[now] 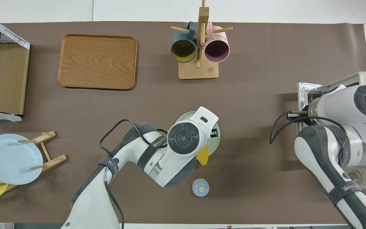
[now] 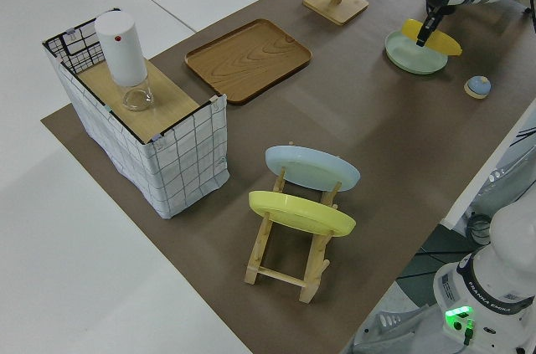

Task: Put corn in oven
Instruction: 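Carry the corn to the plate while the right gripper opens the oven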

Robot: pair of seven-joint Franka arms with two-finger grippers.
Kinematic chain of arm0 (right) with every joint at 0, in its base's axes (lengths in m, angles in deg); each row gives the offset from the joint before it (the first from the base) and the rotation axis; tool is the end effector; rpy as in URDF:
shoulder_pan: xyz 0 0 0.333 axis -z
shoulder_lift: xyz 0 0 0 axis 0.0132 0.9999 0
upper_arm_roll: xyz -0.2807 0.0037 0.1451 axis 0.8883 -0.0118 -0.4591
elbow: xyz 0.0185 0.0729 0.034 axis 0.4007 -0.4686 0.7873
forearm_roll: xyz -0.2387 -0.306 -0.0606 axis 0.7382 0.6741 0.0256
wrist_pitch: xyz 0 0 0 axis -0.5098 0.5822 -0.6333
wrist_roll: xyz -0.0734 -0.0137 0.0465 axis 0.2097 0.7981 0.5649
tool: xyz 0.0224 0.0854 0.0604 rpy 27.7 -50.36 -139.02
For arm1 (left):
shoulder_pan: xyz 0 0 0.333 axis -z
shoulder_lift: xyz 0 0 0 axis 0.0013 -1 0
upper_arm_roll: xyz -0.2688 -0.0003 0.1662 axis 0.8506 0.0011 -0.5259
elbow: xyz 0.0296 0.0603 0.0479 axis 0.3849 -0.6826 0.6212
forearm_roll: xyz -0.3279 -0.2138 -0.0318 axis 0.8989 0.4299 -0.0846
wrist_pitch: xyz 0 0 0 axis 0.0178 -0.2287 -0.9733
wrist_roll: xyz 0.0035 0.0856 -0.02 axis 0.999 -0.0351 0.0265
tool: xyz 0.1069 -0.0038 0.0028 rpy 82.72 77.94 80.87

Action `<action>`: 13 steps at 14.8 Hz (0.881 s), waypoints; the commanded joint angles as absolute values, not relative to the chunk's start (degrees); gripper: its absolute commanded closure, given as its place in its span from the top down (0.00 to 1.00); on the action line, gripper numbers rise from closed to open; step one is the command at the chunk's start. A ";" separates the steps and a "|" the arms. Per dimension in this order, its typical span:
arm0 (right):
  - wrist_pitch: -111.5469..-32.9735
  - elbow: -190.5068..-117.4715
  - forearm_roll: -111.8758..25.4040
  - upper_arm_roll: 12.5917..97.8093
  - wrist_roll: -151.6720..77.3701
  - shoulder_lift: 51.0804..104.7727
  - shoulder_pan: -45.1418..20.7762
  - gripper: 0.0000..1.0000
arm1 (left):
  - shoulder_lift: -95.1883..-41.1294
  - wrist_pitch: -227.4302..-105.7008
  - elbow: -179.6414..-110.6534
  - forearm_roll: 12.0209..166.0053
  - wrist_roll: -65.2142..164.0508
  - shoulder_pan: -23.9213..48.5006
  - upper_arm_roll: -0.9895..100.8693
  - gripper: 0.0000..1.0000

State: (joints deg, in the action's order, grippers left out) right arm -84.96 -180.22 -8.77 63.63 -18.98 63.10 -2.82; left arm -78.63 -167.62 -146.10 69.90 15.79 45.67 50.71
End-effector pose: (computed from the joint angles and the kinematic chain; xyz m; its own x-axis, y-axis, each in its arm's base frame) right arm 0.5193 0.0058 0.3567 0.9931 -0.1175 0.0045 -0.1175 -0.9917 0.0521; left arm 0.4157 -0.4816 0.3221 0.9968 0.0775 0.0193 0.0728 -0.9808 0.1808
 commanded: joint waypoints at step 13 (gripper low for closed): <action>-87.82 -184.01 -7.55 65.83 -19.40 64.61 -1.02 0.00 | -70.51 -161.45 -146.88 70.12 18.02 40.96 49.37 1.00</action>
State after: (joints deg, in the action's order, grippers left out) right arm -87.98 -181.56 -9.35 63.55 -18.98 64.91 -3.15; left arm -75.41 -166.62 -146.50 69.90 16.60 43.75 49.35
